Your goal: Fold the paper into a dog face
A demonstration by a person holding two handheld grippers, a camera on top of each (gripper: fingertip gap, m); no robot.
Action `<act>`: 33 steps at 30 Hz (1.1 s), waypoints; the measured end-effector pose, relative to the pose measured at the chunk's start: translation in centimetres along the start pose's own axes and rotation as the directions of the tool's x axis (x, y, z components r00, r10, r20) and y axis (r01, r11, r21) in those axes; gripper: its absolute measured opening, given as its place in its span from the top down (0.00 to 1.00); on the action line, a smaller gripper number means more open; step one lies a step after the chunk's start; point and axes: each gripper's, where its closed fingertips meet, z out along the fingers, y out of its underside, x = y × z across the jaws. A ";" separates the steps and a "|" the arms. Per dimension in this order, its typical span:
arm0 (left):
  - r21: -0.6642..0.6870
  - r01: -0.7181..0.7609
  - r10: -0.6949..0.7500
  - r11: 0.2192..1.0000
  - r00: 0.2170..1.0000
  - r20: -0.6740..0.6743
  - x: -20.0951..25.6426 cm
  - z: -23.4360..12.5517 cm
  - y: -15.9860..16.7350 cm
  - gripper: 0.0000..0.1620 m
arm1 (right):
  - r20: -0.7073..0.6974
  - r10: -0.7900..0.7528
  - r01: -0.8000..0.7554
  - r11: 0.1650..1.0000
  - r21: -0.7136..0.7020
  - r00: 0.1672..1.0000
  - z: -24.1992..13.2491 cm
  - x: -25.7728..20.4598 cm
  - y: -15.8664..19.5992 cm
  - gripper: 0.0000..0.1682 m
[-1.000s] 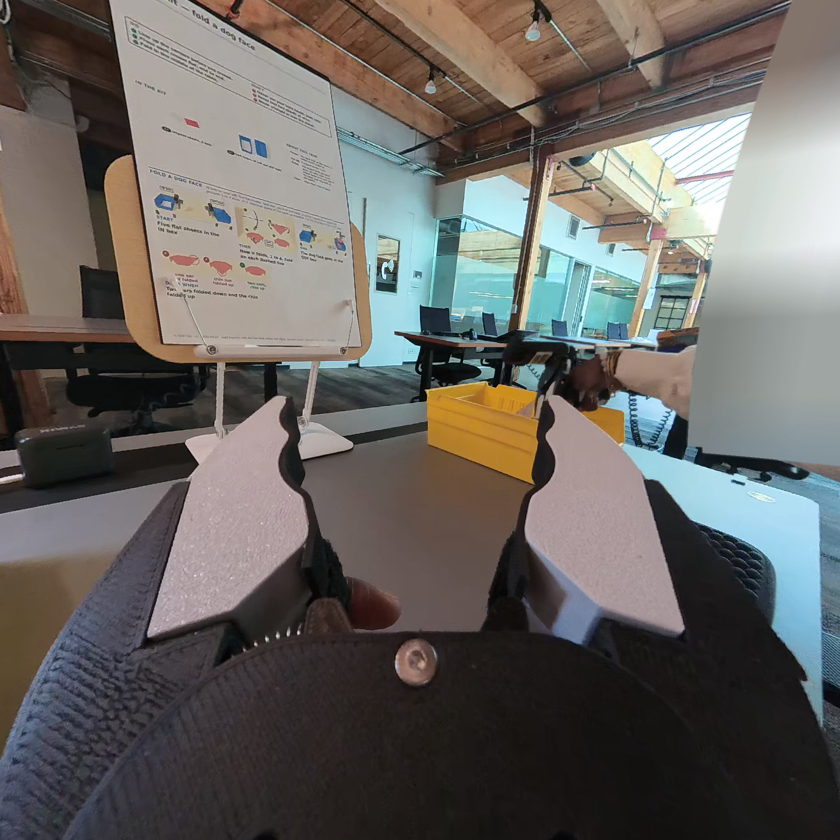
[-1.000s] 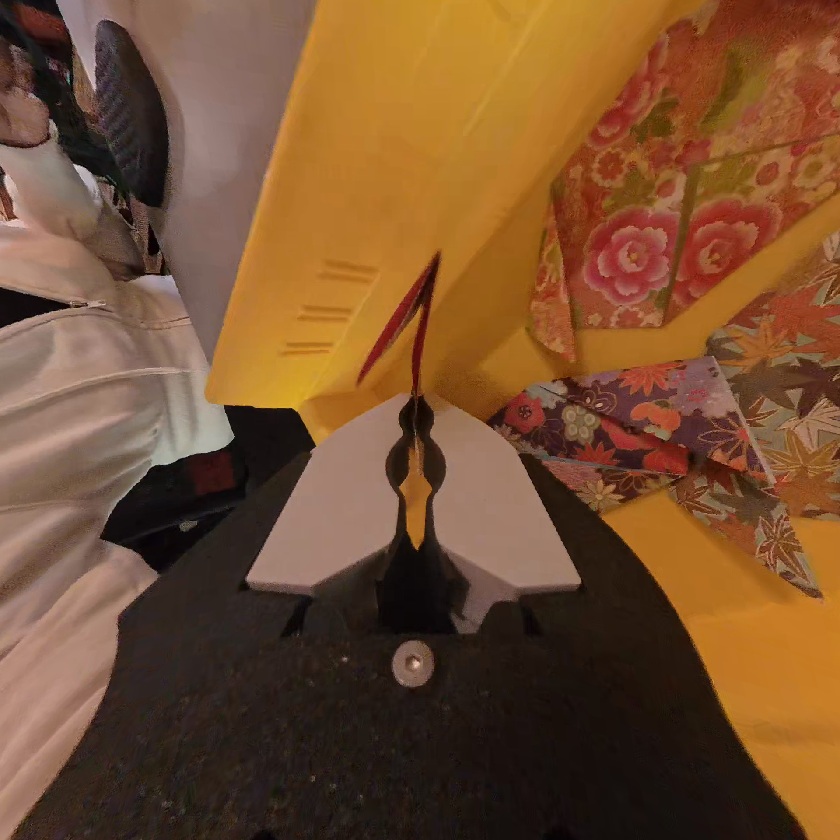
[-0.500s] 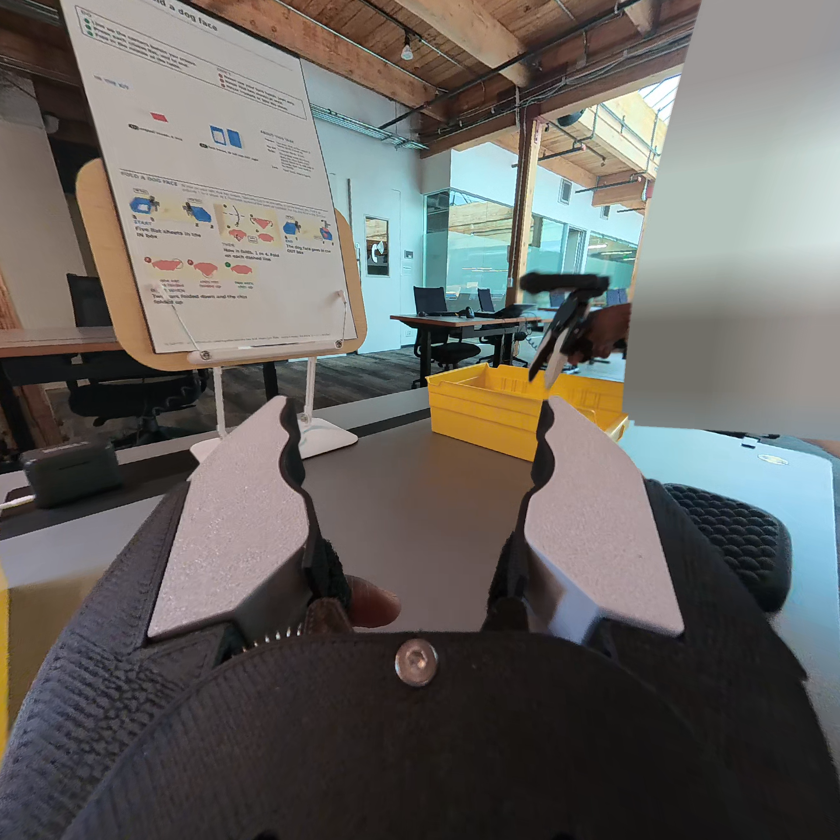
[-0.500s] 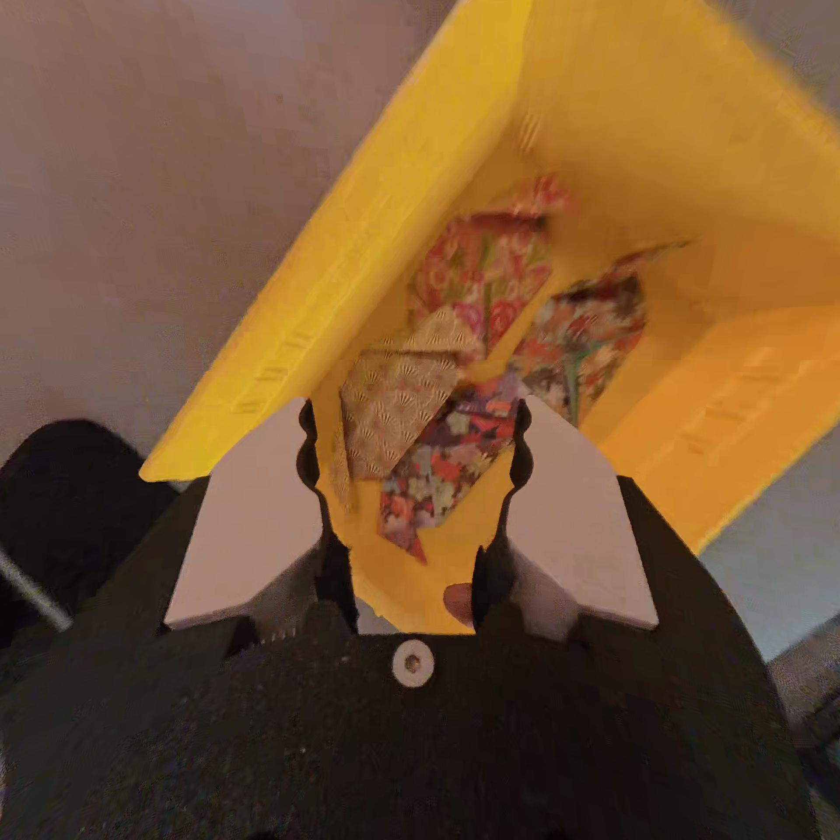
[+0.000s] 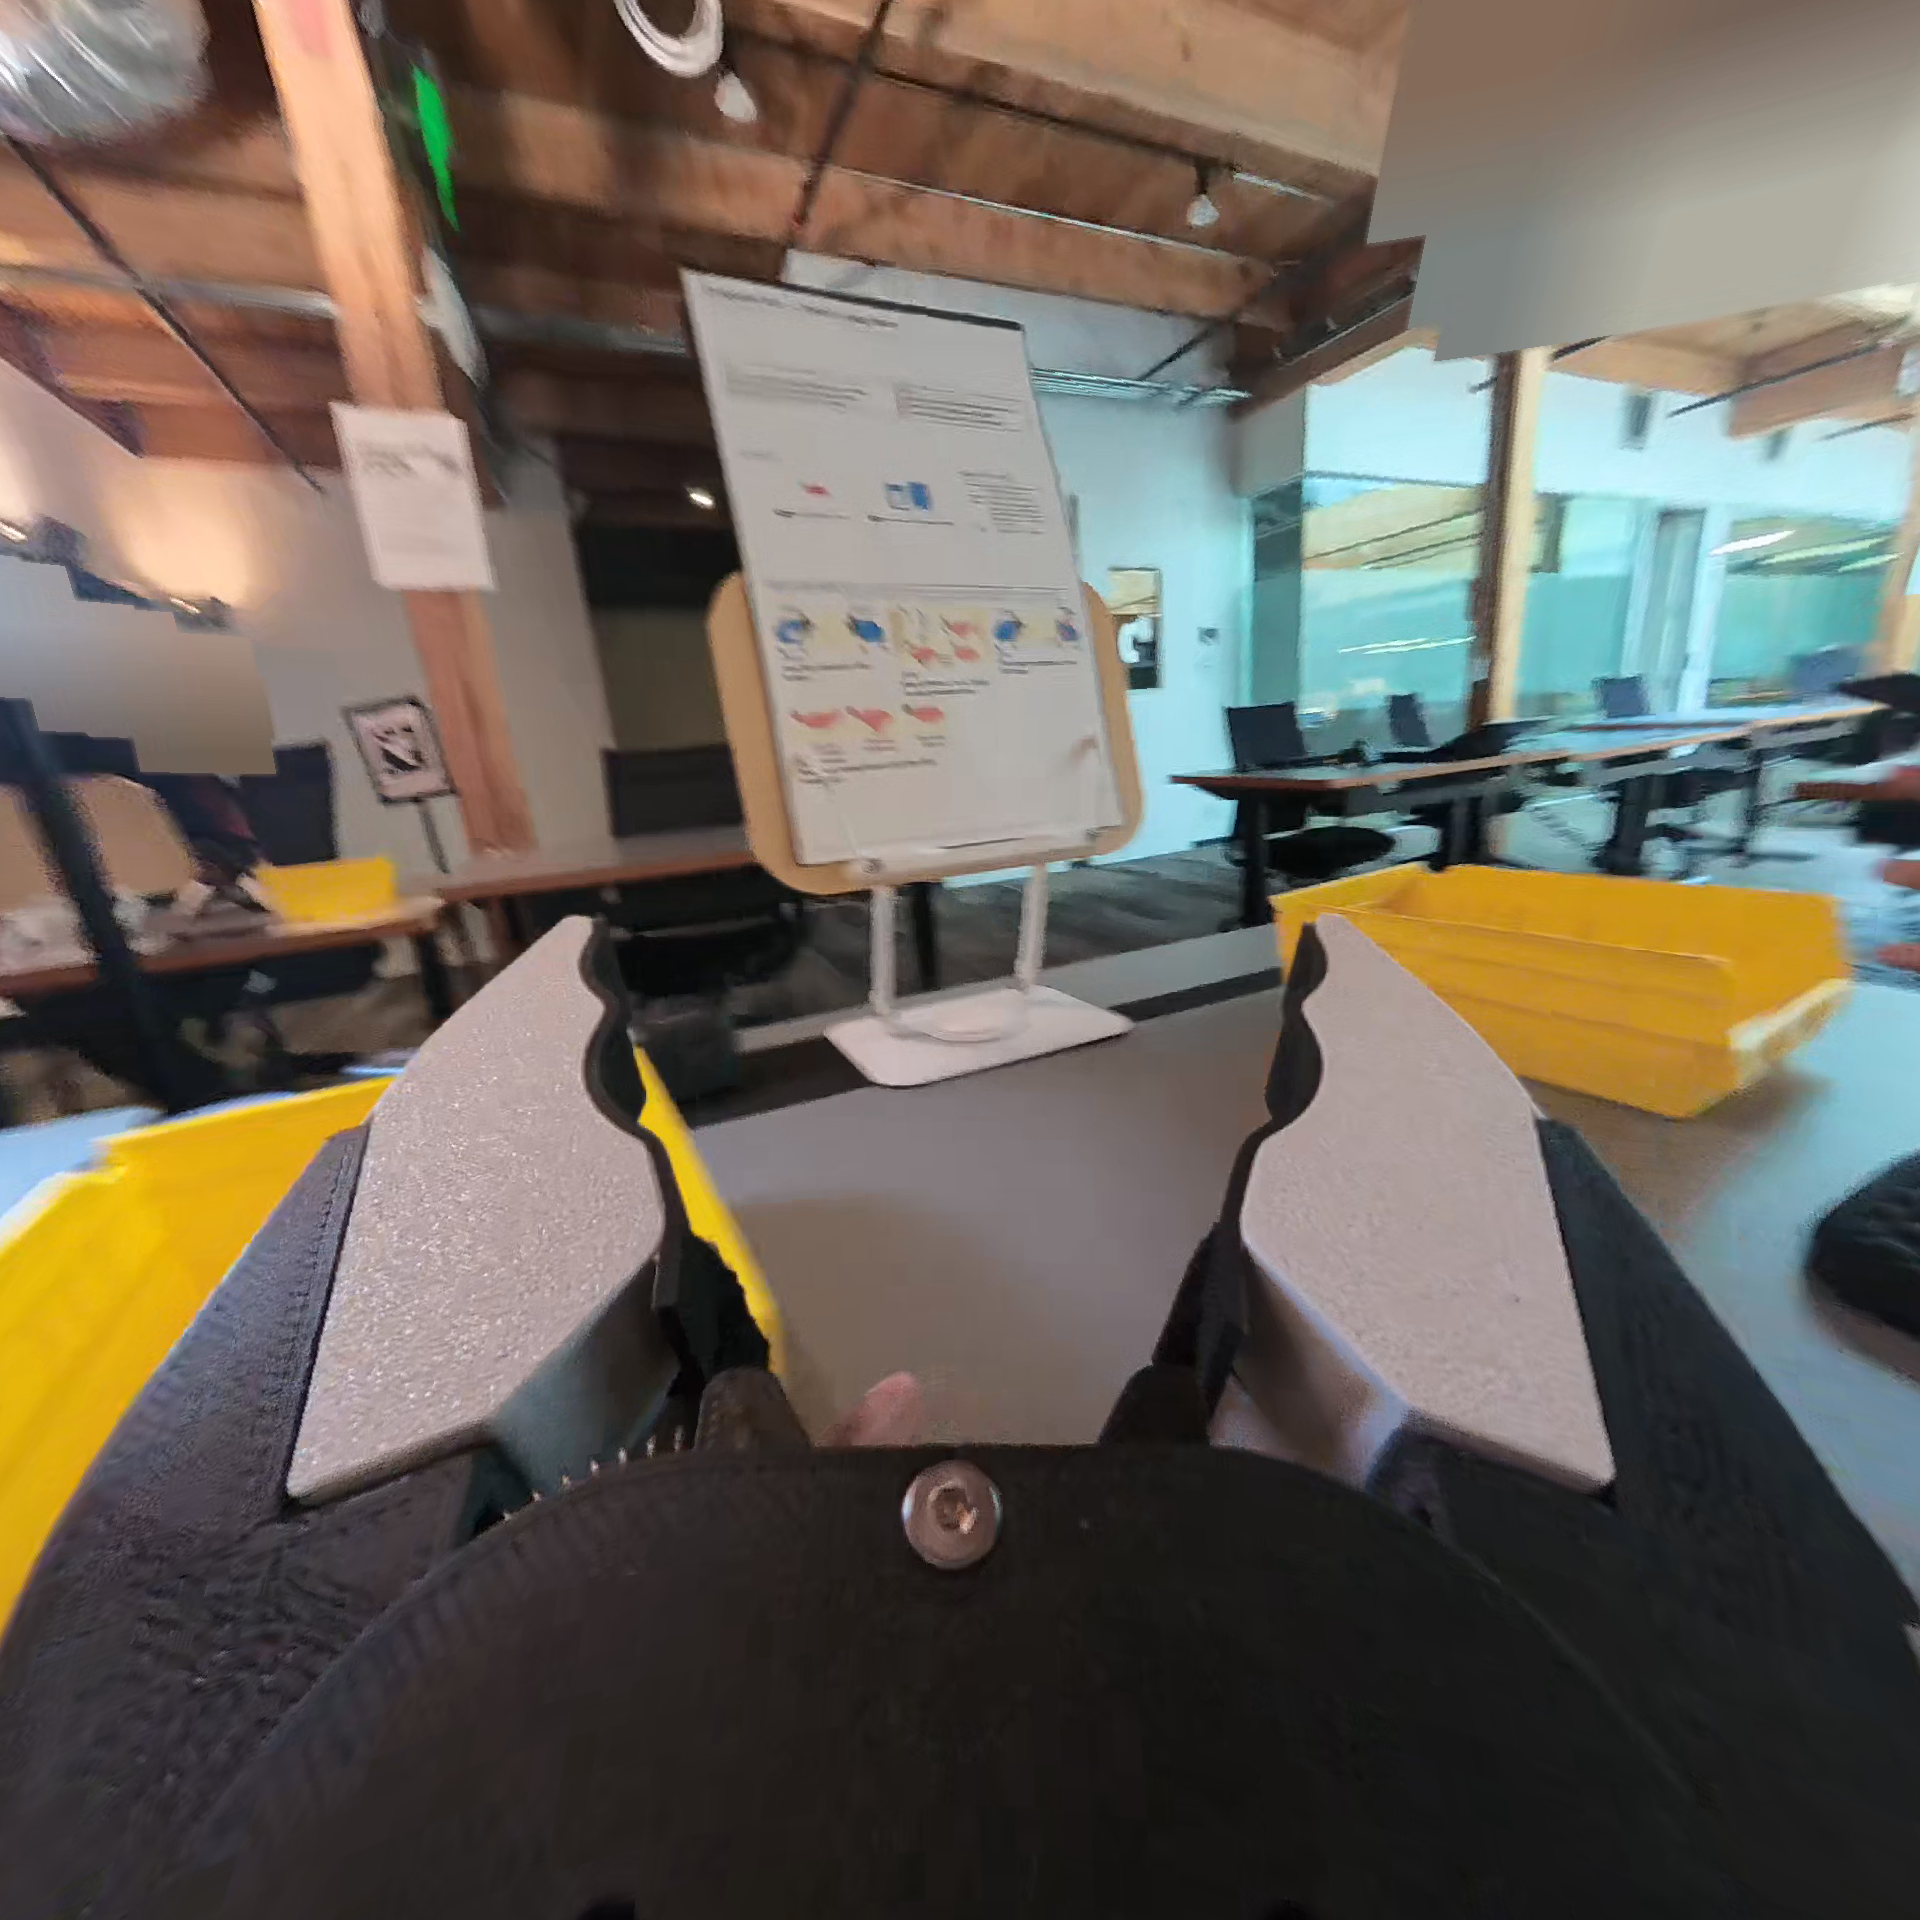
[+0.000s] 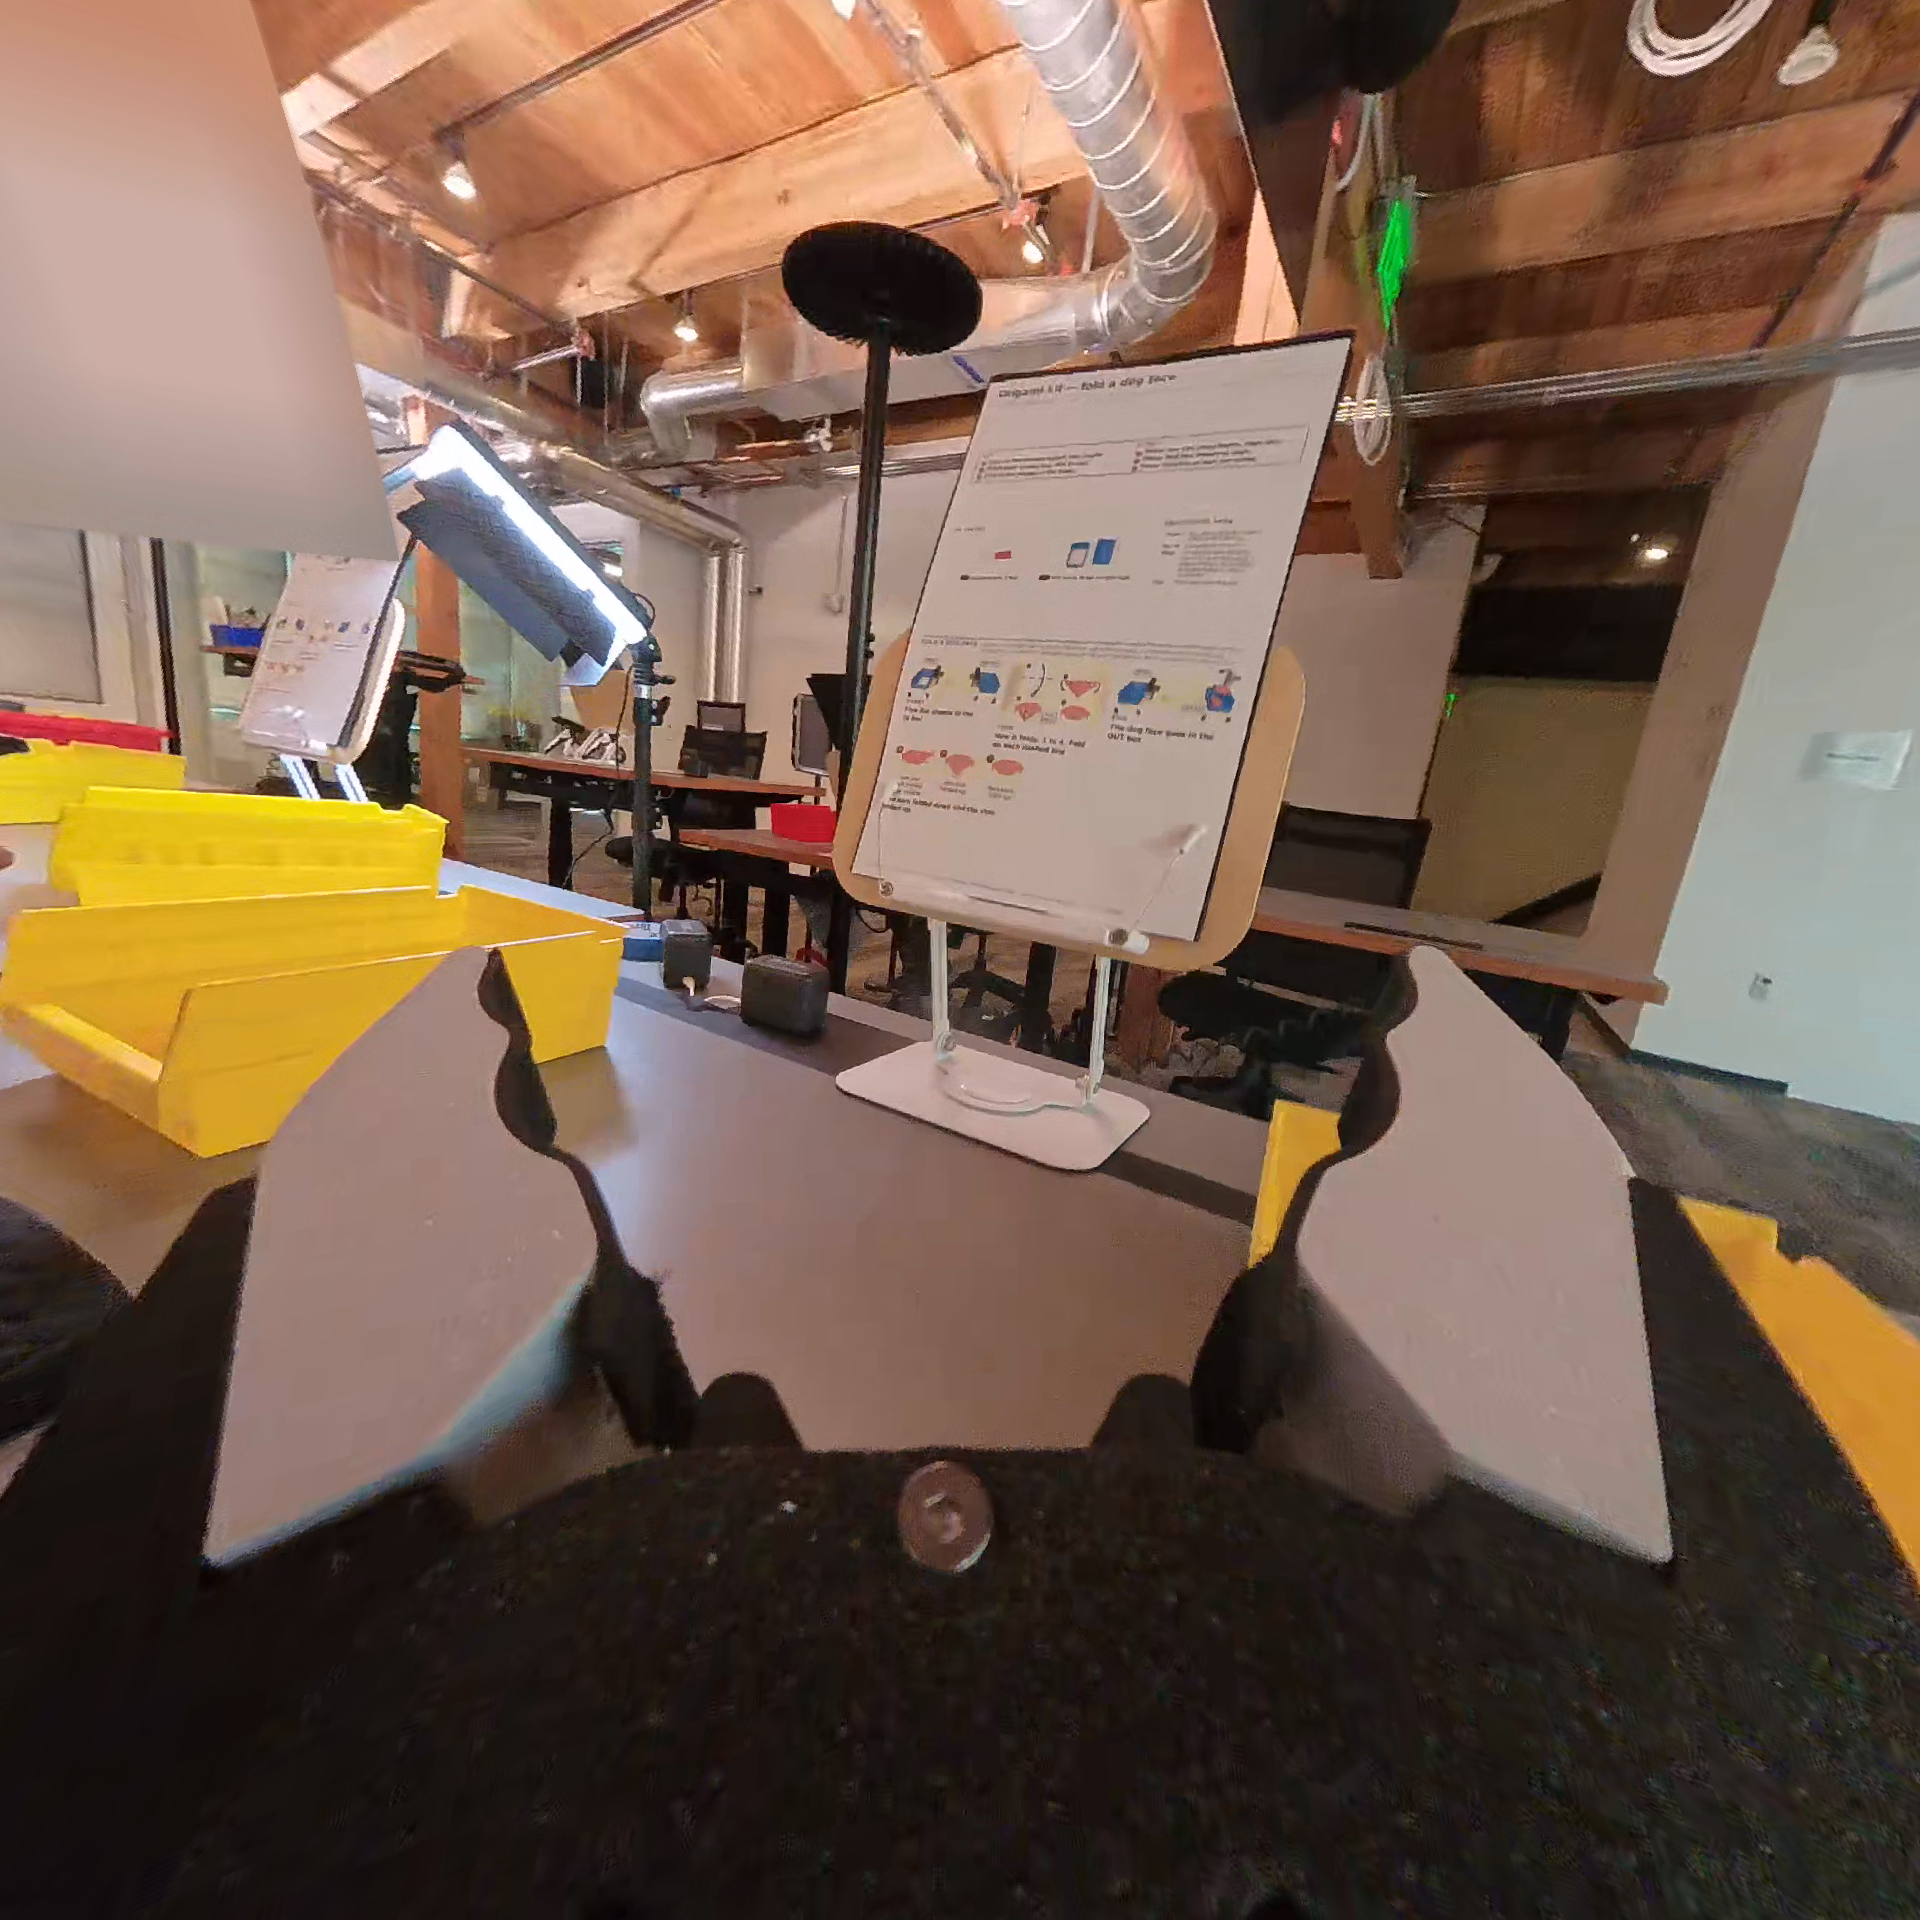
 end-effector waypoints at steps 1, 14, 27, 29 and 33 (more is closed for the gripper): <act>-0.018 -0.058 0.058 0.998 0.998 0.034 -1.5 -0.5 -0.2 0.30 | -0.025 0.017 -0.017 1.000 -0.003 1.000 -0.5 -0.3 1.1 0.12; -0.768 -0.541 0.024 0.343 0.823 -0.568 -8.2 -0.1 15.5 0.67 | -0.156 -0.089 0.101 0.992 0.070 0.984 -0.1 0.8 -0.2 0.18; -0.794 -0.574 0.016 0.202 0.812 -0.583 -9.4 0.0 21.8 0.74 | -0.199 -0.066 0.091 0.989 0.120 0.978 -1.5 2.0 -1.3 0.21; -0.798 -0.554 -0.012 0.237 0.820 -0.572 -9.0 0.2 21.7 0.76 | -0.201 -0.066 0.093 0.987 0.129 0.977 -1.7 2.0 -1.5 0.22; -0.834 -0.503 -0.045 0.228 0.850 -0.525 -9.5 0.1 21.9 0.83 | -0.206 -0.081 0.110 0.985 0.134 0.975 -2.1 1.9 -1.9 0.22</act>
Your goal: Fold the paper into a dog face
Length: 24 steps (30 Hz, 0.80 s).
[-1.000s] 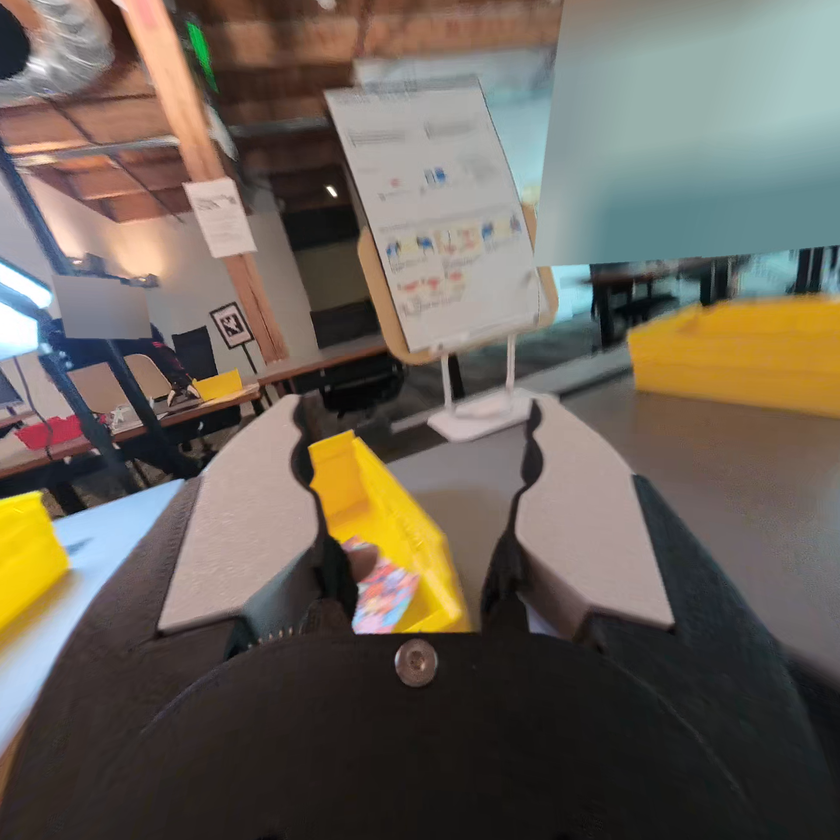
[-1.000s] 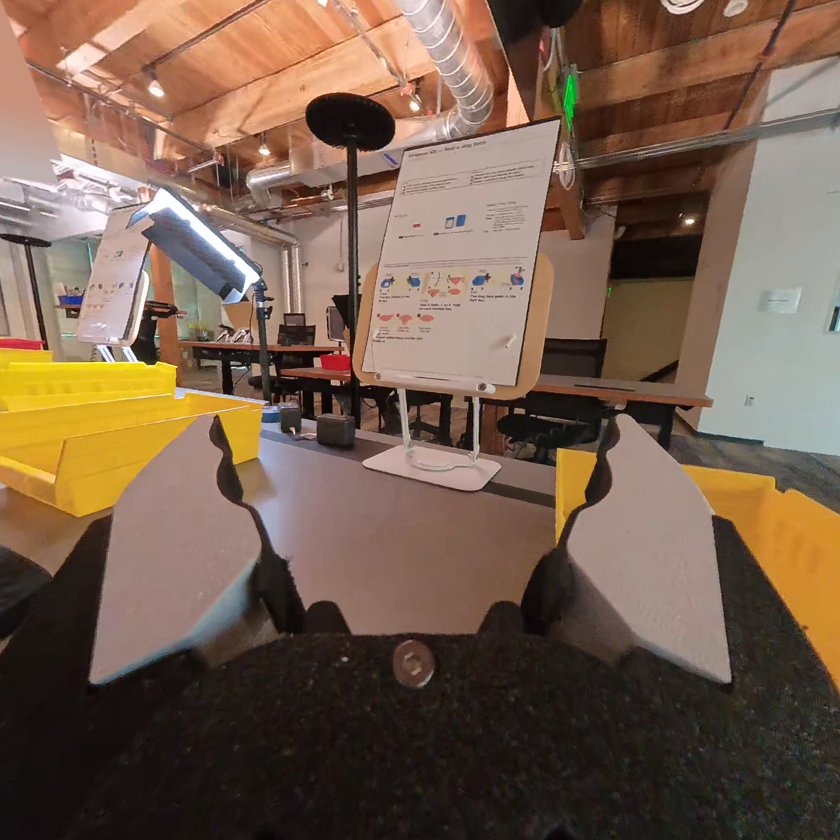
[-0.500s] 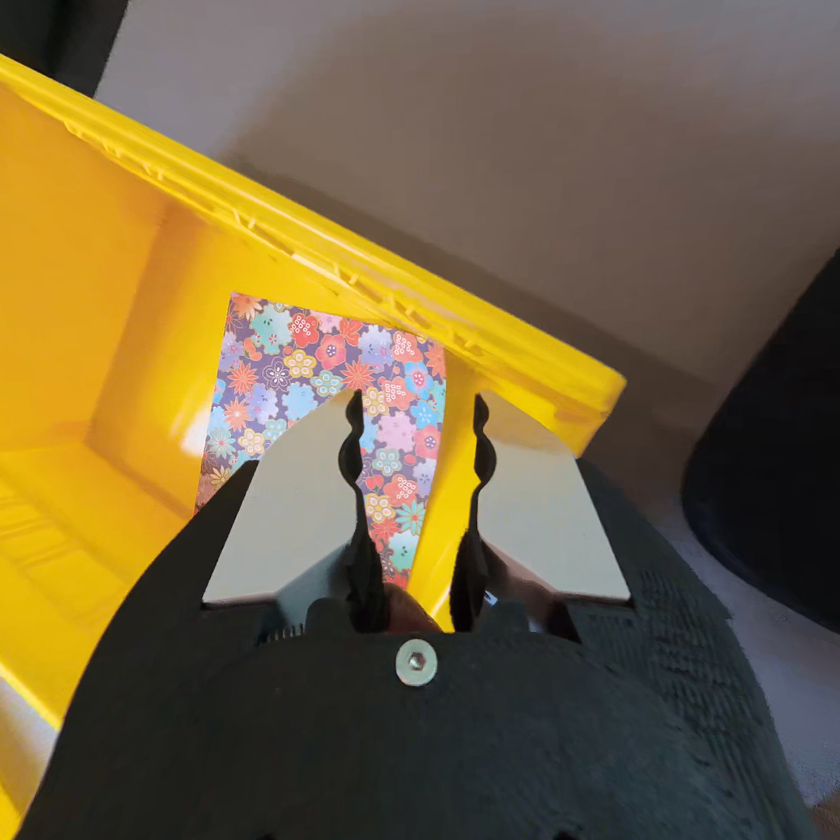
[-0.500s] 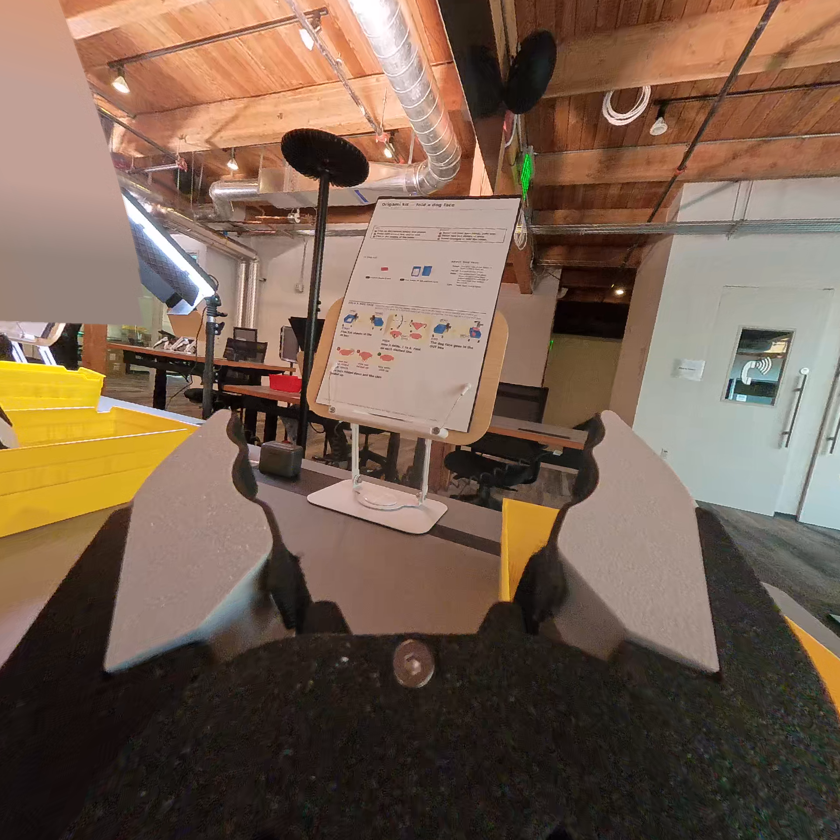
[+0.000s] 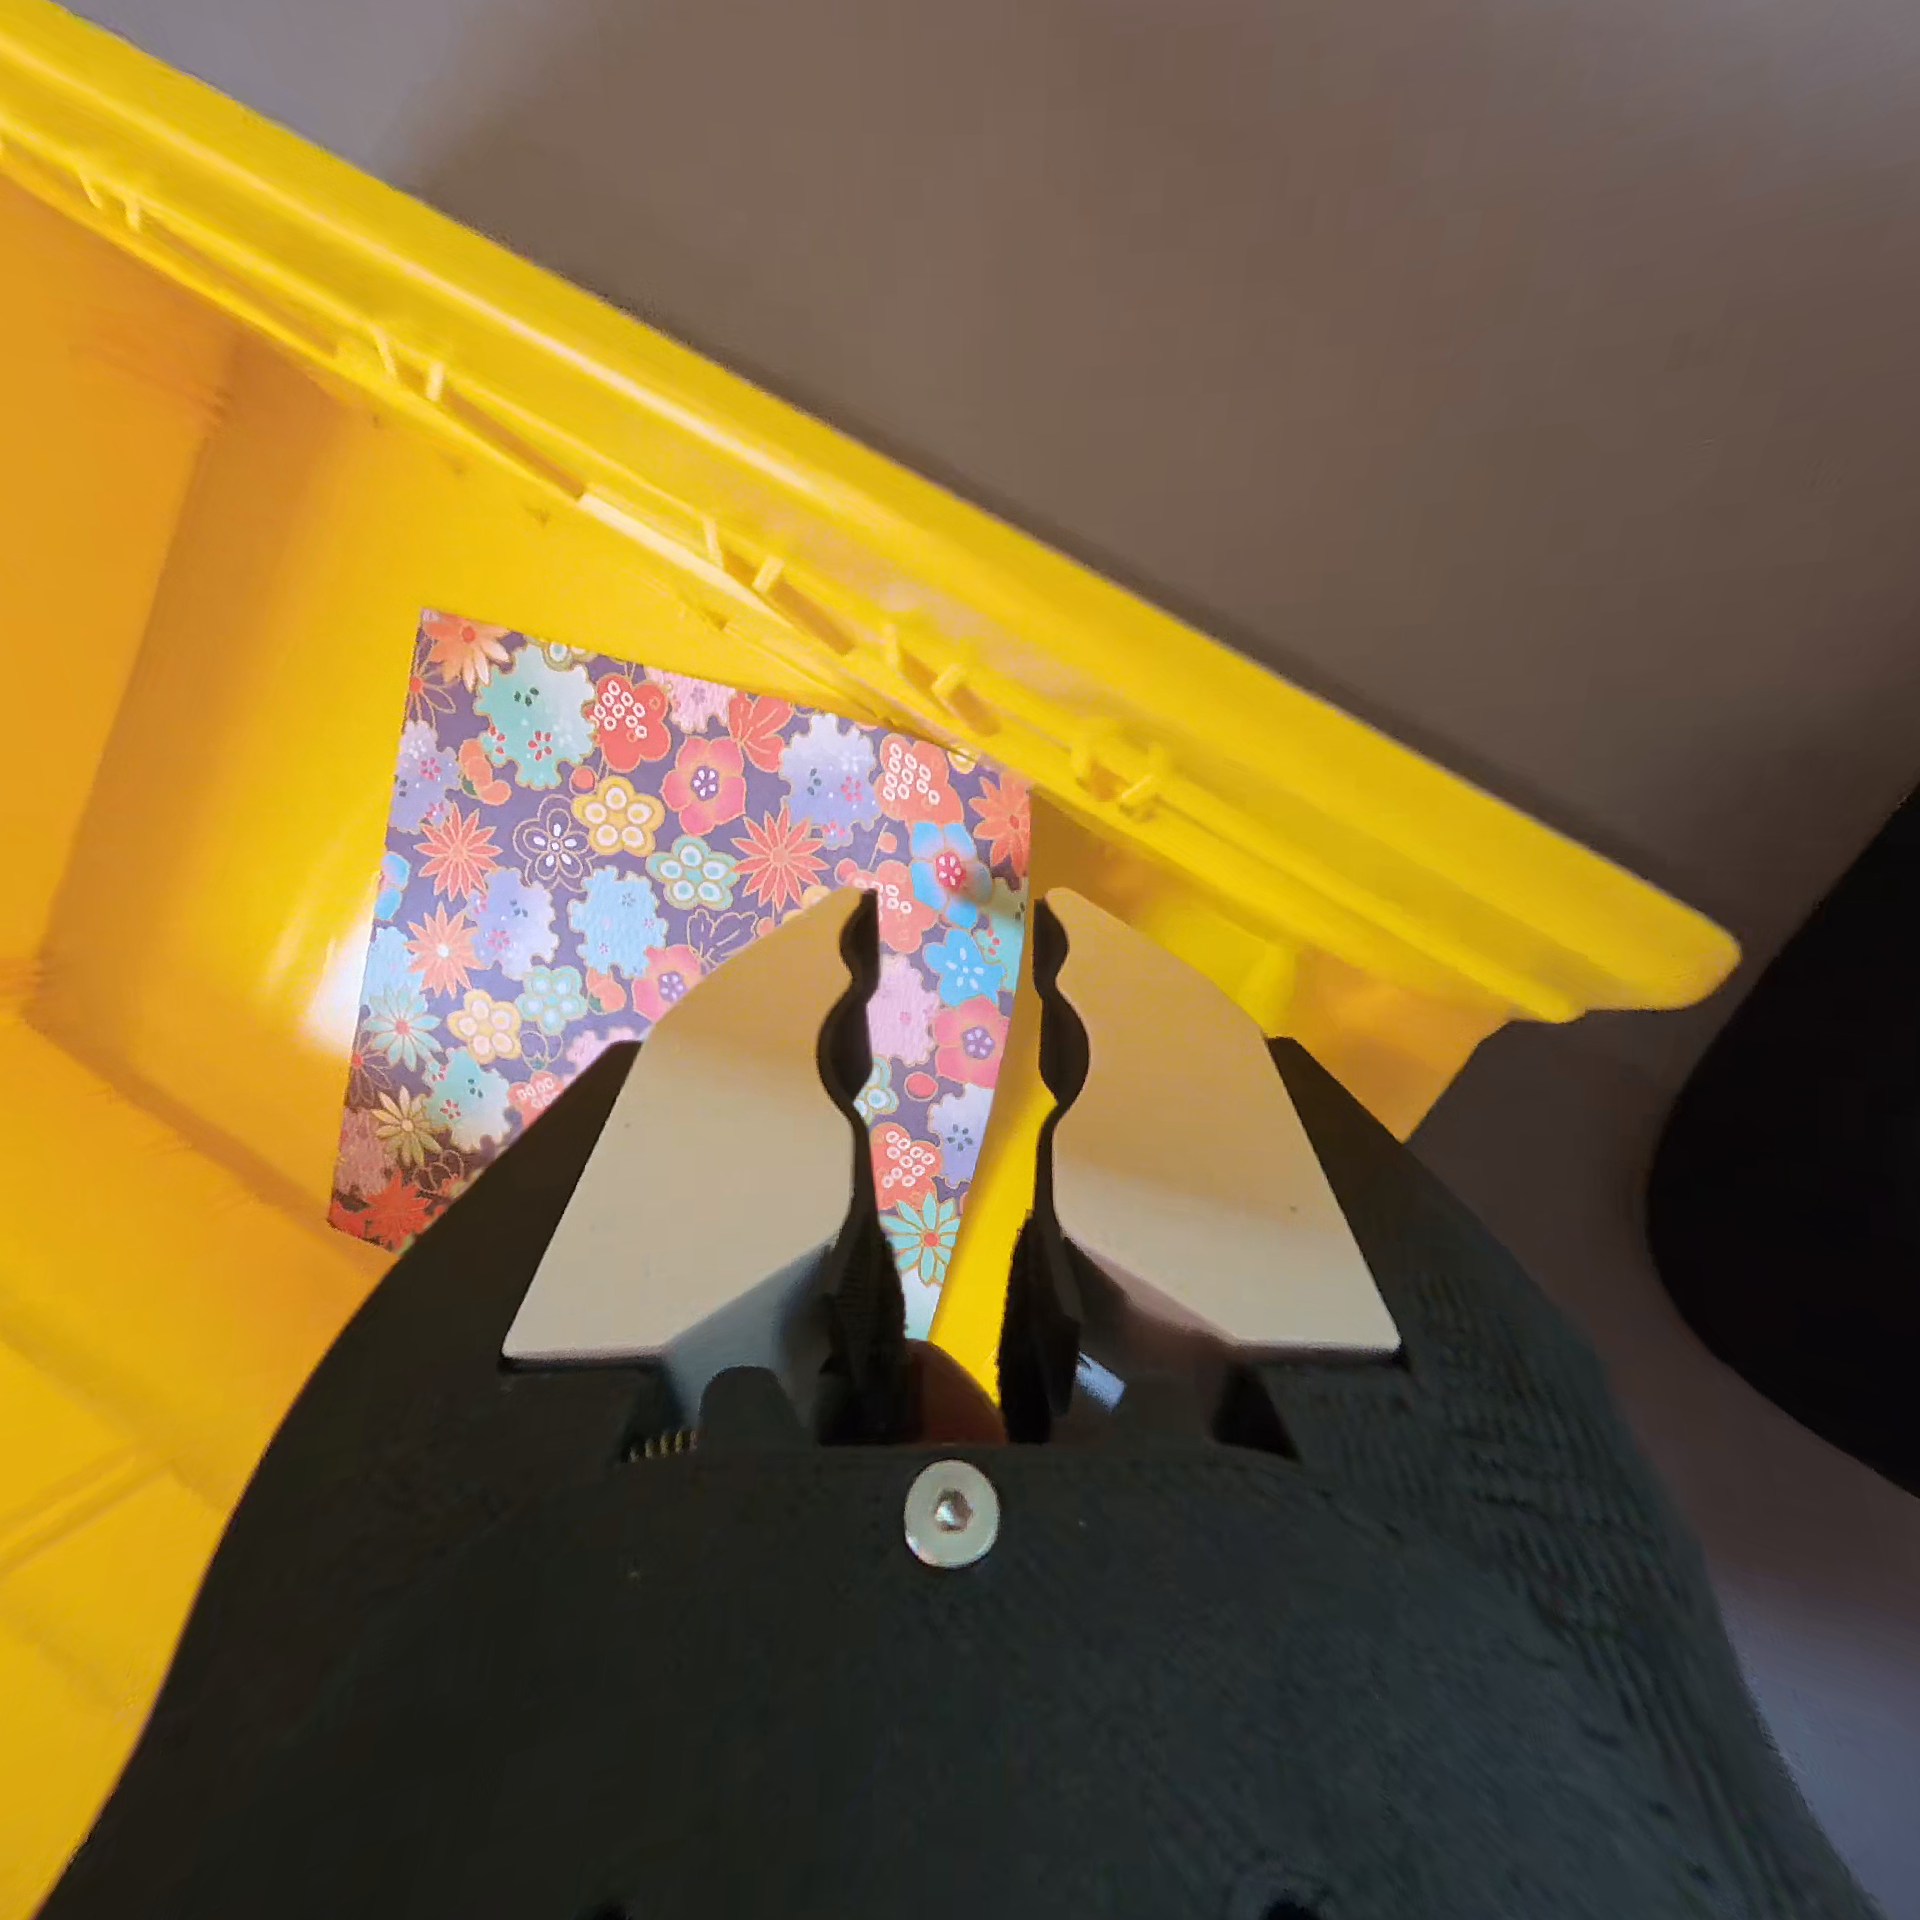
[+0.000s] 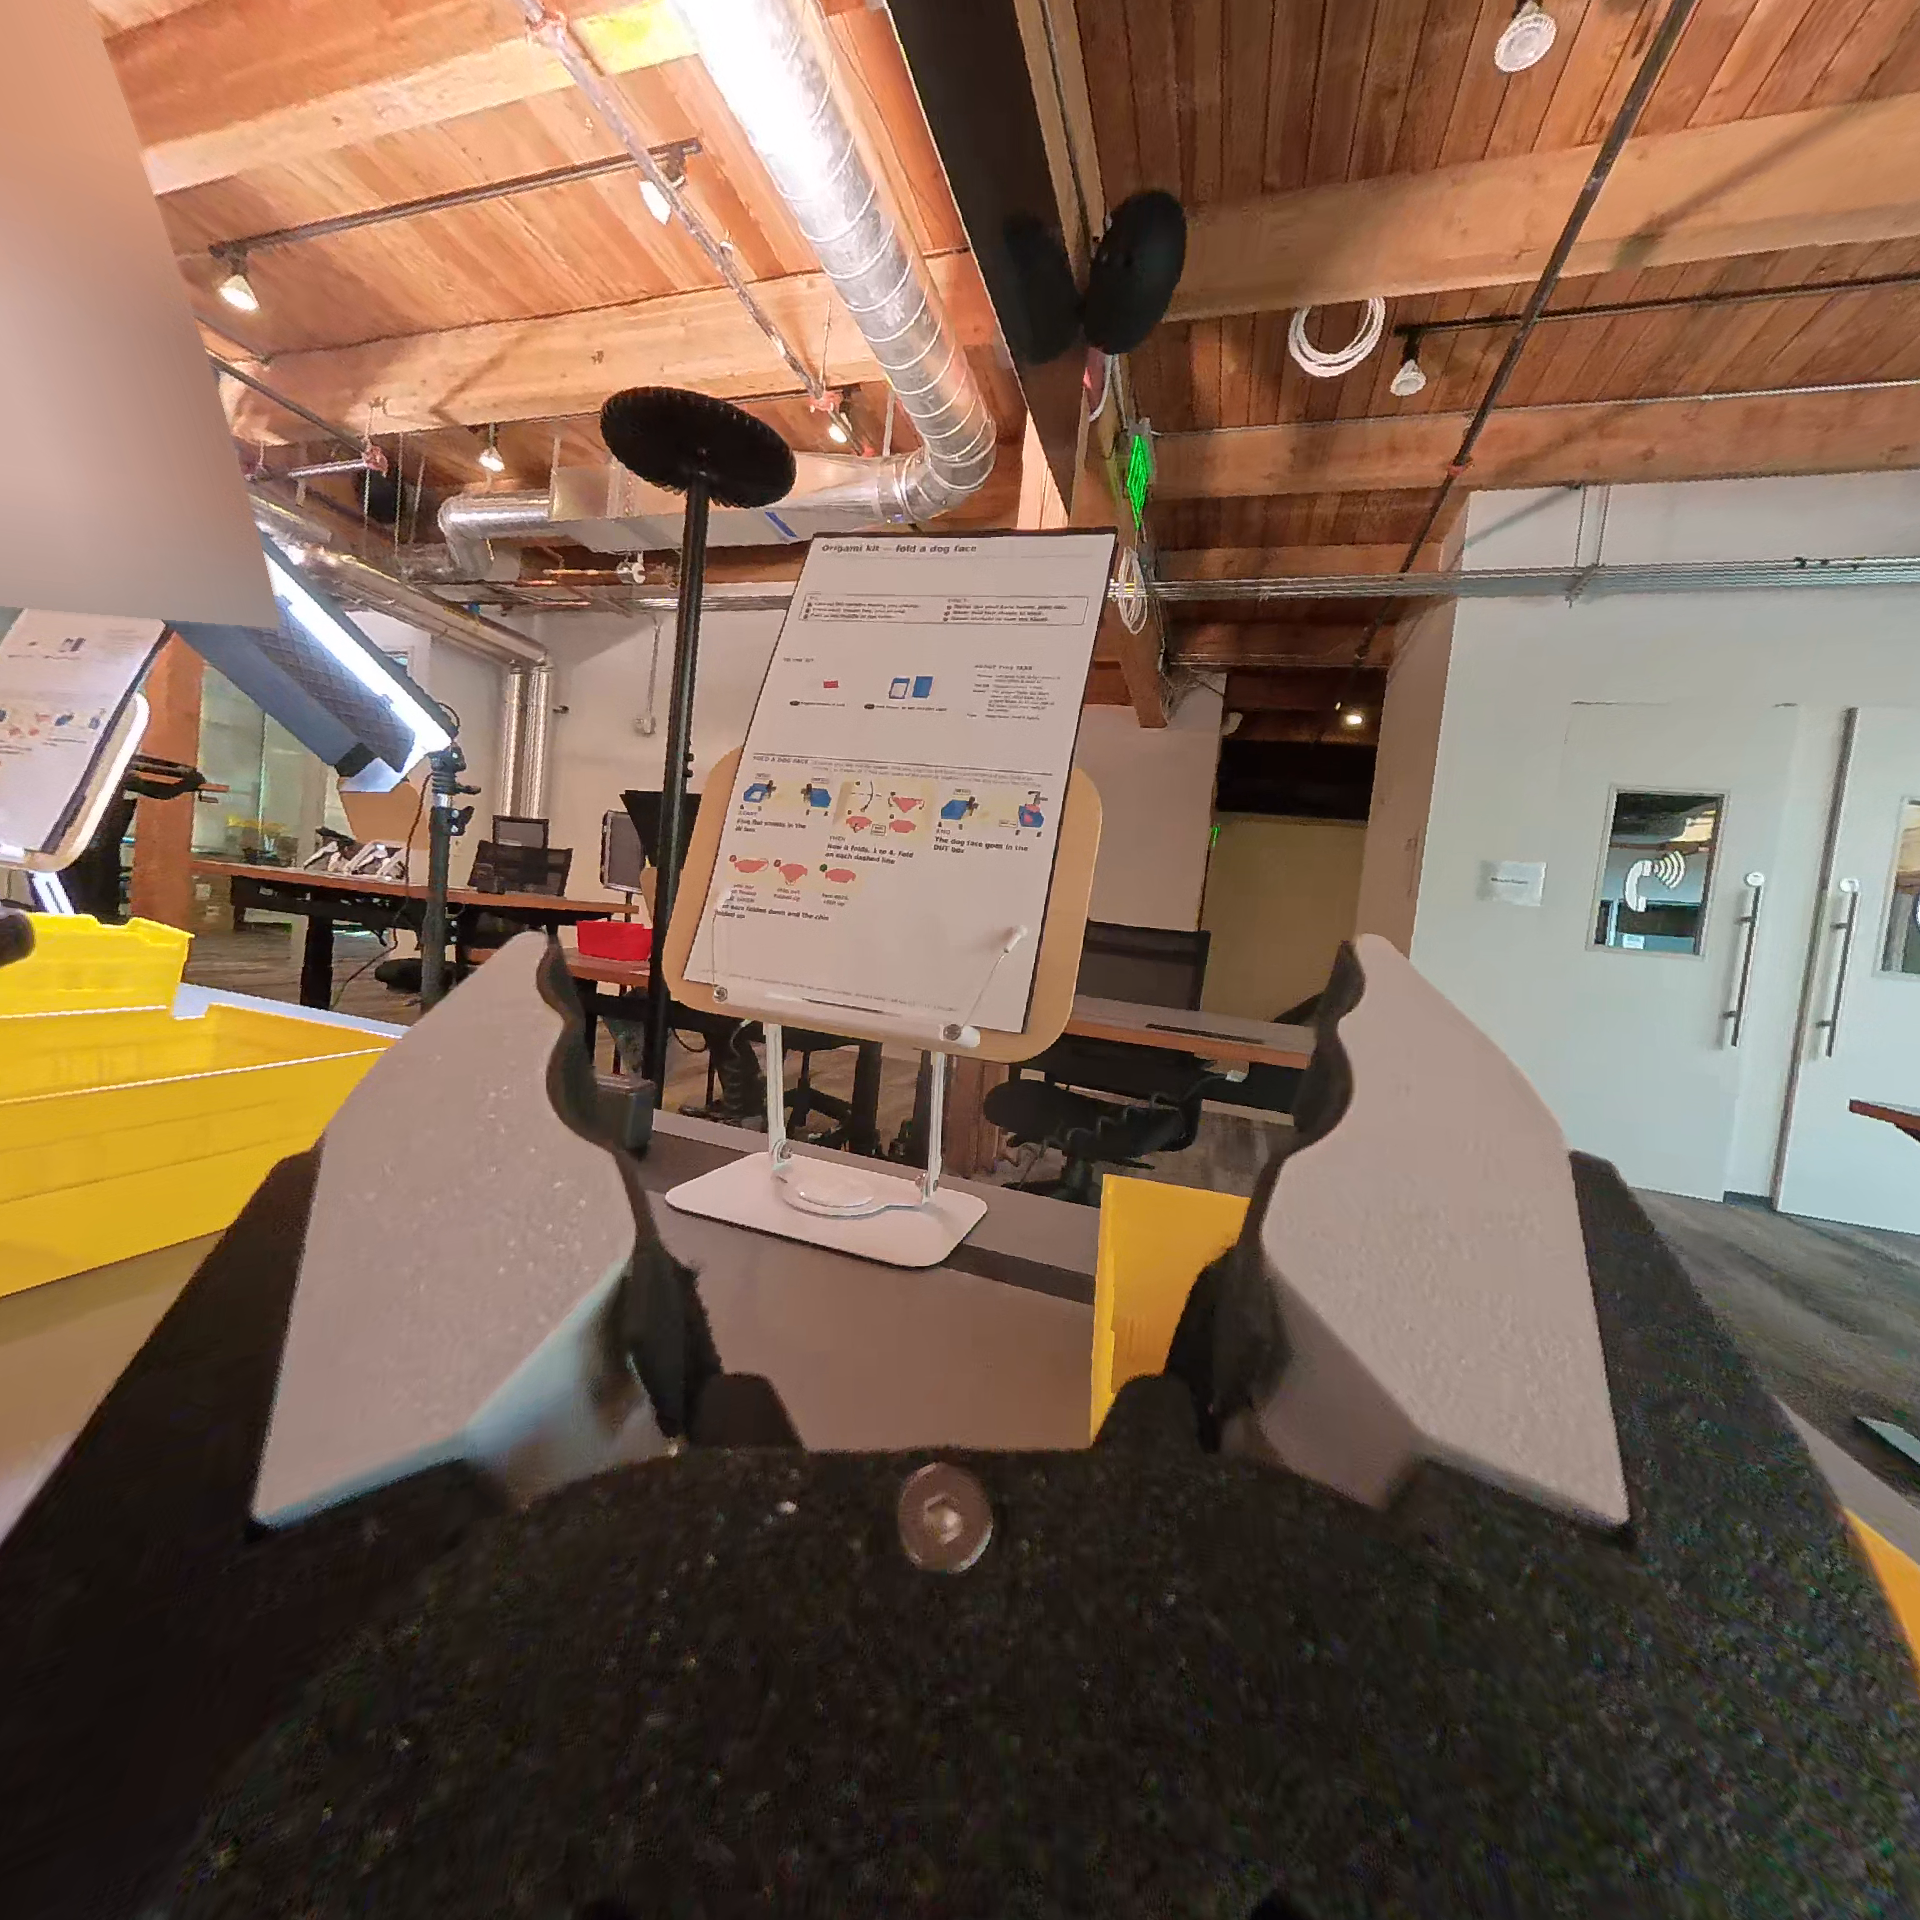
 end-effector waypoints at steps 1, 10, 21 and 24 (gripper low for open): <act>-0.006 0.002 -0.002 1.000 1.000 0.000 -0.1 0.0 0.1 0.84 | -0.002 -0.001 0.001 1.000 0.004 1.000 -0.1 0.1 -0.2 0.22; 0.084 0.034 -0.039 0.996 0.997 0.067 -1.9 -1.8 -1.3 1.00 | -0.032 0.010 -0.009 0.999 0.033 0.999 -1.2 0.8 -0.9 0.24; 0.687 -0.104 -0.054 0.719 0.977 0.205 -1.6 -17.8 -11.5 1.00 | 0.052 0.022 -0.025 0.999 0.045 0.998 -1.0 -1.5 -0.9 0.26; 0.823 -0.154 0.042 0.547 0.987 0.157 2.7 -22.2 -15.3 1.00 | 0.120 0.006 -0.009 1.000 0.029 0.993 -0.7 -3.3 -0.6 0.25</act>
